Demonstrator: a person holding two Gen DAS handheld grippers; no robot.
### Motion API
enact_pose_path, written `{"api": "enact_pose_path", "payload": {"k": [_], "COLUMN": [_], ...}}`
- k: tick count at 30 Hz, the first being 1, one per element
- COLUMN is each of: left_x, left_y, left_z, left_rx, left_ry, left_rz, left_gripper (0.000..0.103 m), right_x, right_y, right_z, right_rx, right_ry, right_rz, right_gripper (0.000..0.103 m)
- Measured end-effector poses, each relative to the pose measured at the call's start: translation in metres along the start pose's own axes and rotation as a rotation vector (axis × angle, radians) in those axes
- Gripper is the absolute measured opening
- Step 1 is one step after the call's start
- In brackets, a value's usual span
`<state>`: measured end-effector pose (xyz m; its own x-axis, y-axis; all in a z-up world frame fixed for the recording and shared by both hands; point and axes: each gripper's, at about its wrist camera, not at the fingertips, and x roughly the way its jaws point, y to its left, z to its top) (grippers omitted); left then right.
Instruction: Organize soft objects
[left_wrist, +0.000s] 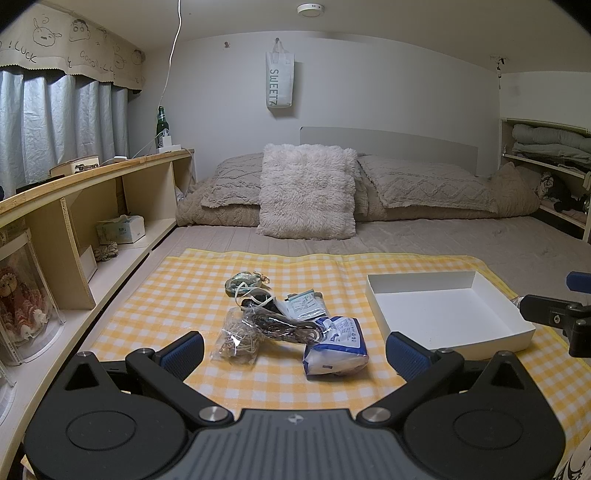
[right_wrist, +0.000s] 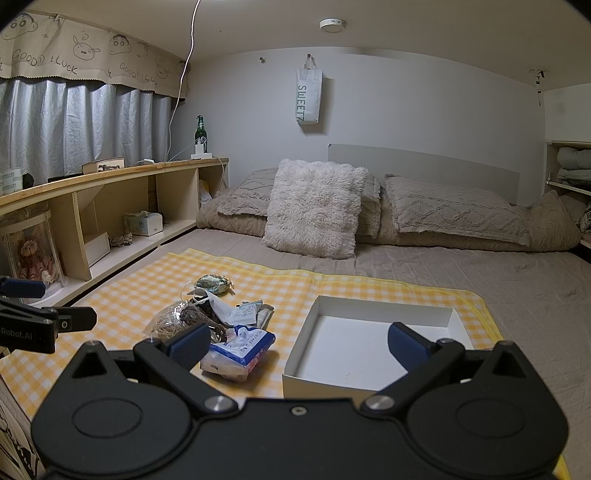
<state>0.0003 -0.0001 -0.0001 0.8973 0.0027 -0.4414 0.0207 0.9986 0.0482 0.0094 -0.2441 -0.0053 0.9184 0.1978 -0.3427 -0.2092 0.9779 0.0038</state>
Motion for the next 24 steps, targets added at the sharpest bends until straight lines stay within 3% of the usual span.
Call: {"api": "enact_pose_path", "payload": {"k": [24], "left_x": [0.0010], "left_y": [0.0041], "left_z": [-0.0029], "left_rx": [-0.002], "left_ry": [-0.001], "left_rz": [-0.009], "left_gripper": [0.103], "right_x": [0.0036], "right_y": [0.0025], "right_z": [0.0001], "right_rx": [-0.002], "right_ry": [-0.004], "right_rz": [0.009], "right_gripper": [0.103]}}
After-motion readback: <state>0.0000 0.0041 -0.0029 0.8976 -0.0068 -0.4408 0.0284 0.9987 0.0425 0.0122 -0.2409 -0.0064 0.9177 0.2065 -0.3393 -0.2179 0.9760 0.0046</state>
